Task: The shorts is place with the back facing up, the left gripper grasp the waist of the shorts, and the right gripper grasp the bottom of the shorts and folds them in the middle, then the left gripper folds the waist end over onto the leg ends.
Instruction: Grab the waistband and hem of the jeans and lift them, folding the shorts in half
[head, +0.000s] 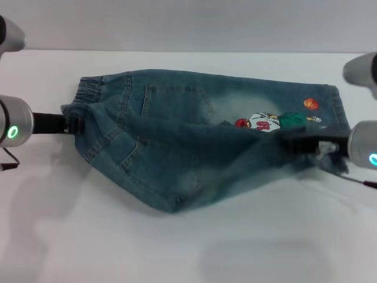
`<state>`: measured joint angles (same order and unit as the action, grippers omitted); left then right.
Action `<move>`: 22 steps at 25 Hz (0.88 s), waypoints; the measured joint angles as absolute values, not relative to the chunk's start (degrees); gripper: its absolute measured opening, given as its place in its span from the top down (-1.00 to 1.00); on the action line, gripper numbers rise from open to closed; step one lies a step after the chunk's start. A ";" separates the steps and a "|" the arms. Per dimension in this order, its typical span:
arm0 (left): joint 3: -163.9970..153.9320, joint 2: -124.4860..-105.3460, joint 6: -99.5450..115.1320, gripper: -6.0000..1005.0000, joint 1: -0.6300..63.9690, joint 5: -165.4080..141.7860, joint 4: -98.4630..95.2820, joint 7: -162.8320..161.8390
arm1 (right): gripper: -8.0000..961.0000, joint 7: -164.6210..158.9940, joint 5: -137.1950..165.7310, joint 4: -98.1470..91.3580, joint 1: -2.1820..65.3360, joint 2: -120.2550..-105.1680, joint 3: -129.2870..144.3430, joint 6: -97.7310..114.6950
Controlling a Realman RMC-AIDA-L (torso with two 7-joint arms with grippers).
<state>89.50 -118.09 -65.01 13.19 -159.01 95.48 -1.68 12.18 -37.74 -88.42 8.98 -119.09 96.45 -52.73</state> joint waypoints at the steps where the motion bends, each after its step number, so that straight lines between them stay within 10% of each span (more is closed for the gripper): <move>1: 89.51 -118.09 -63.35 0.55 12.59 -158.98 95.56 -2.17 | 0.95 12.85 -38.38 -88.31 8.60 -119.12 96.26 -51.13; 22: 88.45 -118.03 -43.26 0.56 11.88 -156.92 88.43 -2.92 | 0.94 54.34 -73.89 -71.59 5.86 -119.26 101.18 2.37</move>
